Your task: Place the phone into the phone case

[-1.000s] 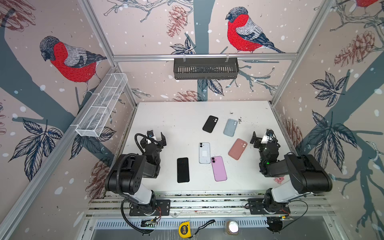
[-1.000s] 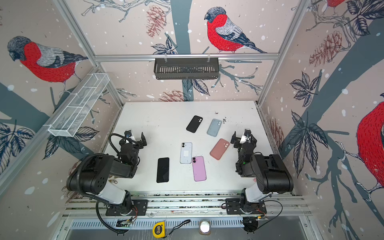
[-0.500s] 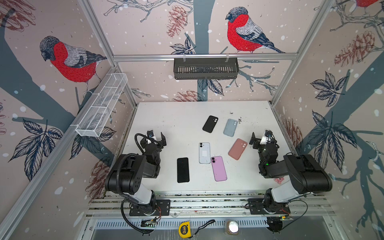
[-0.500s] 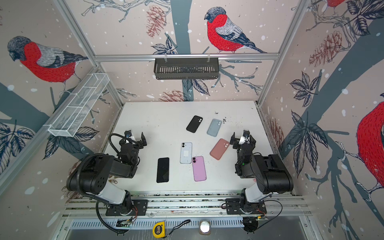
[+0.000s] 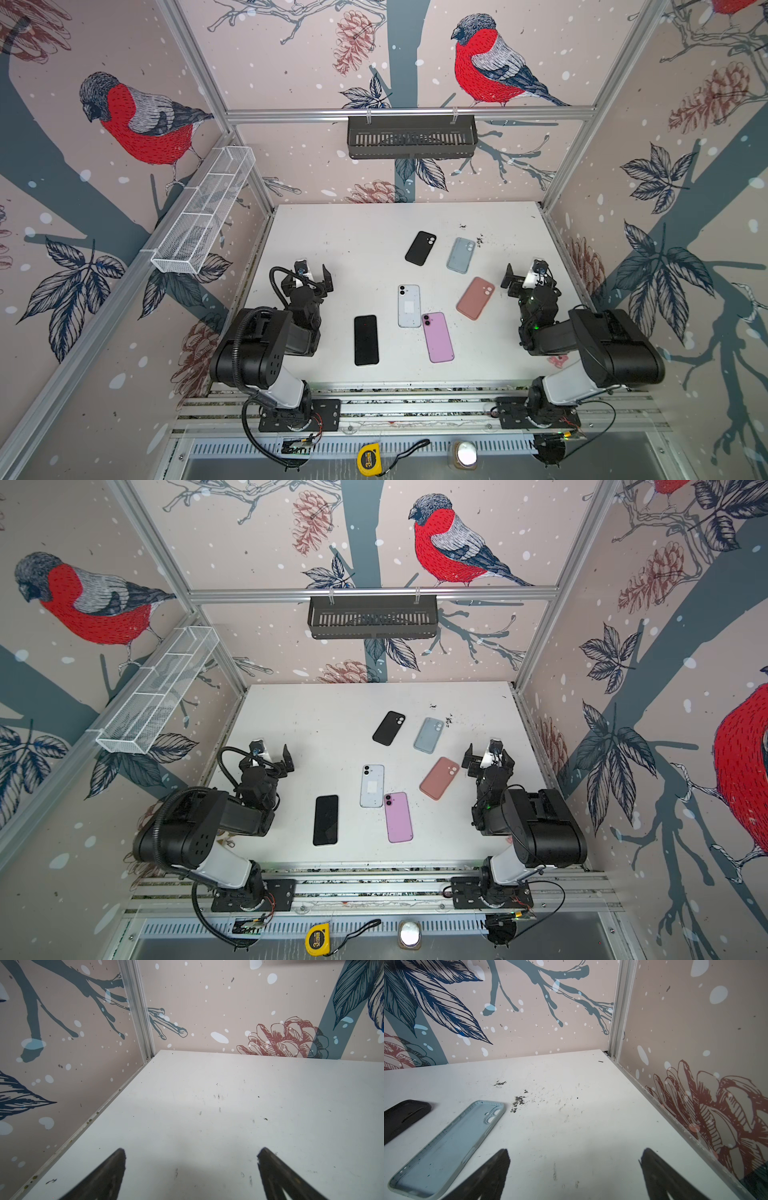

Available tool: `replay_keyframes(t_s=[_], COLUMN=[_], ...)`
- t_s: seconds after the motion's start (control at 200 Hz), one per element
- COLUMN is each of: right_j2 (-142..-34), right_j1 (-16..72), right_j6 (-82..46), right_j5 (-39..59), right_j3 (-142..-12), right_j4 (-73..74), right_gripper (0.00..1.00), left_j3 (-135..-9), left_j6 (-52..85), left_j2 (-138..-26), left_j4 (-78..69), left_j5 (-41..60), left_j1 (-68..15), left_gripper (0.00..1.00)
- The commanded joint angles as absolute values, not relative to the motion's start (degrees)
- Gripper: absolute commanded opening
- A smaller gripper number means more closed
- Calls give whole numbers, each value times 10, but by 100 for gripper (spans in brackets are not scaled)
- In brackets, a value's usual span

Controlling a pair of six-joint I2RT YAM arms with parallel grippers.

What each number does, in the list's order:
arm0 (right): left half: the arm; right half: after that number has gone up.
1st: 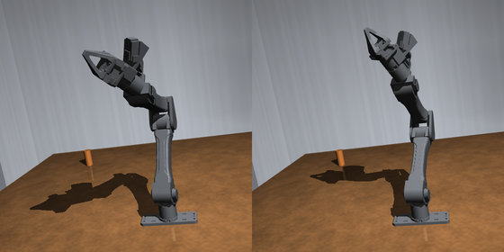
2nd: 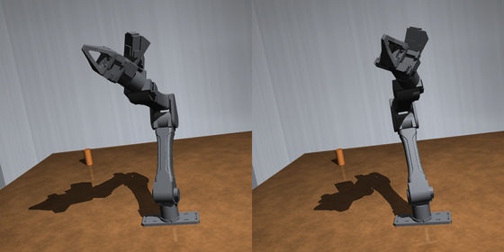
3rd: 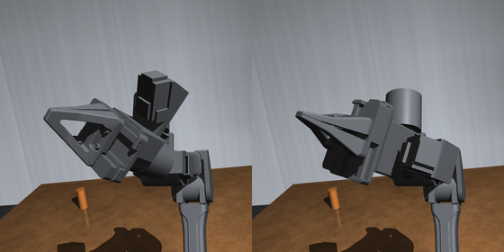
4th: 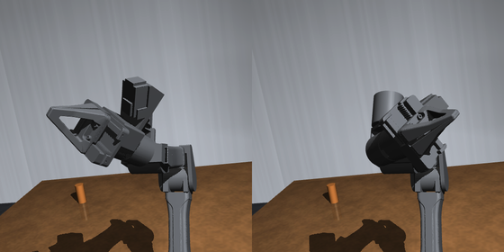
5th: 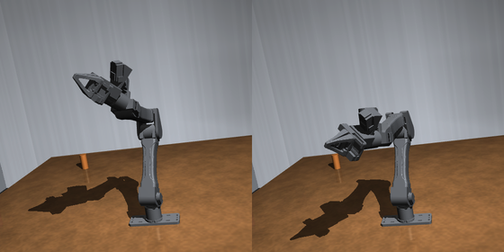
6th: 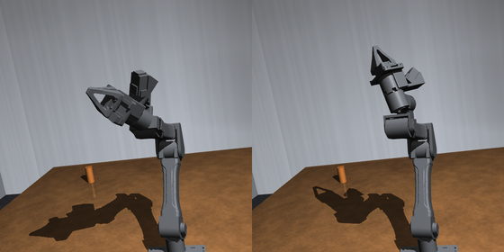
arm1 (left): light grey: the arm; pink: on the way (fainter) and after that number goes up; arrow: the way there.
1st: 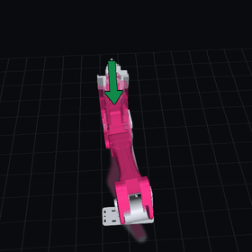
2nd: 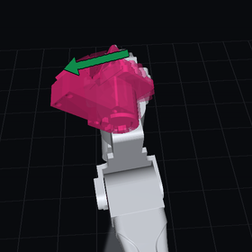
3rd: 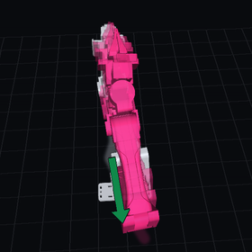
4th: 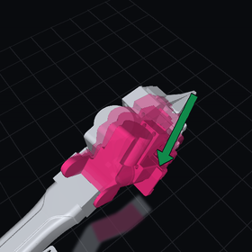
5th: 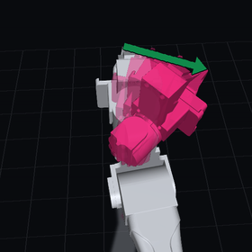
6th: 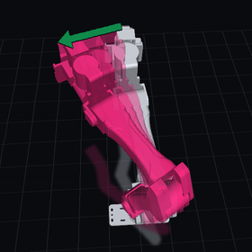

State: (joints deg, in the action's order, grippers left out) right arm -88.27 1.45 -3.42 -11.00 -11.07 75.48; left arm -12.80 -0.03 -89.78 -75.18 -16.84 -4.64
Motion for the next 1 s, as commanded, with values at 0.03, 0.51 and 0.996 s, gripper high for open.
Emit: replay_keyframes(t_s=[0.03,0.51,0.996], right_j2=[-882,-737,-730], right_j1=[14,119,128], right_j6=[-44,-211,-385], right_j5=[-103,-399,-11], right_j3=[-113,-235,-416], right_j4=[763,483,-103], right_gripper=[100,100,97], left_j3=[-129,-315,-526], left_j6=[1,-18,-65], left_j2=[-896,-720,-682], left_j4=[-767,-390,-73], left_j5=[-172,-175,22], left_j1=[-46,-133,-222], left_gripper=[99,98,82])
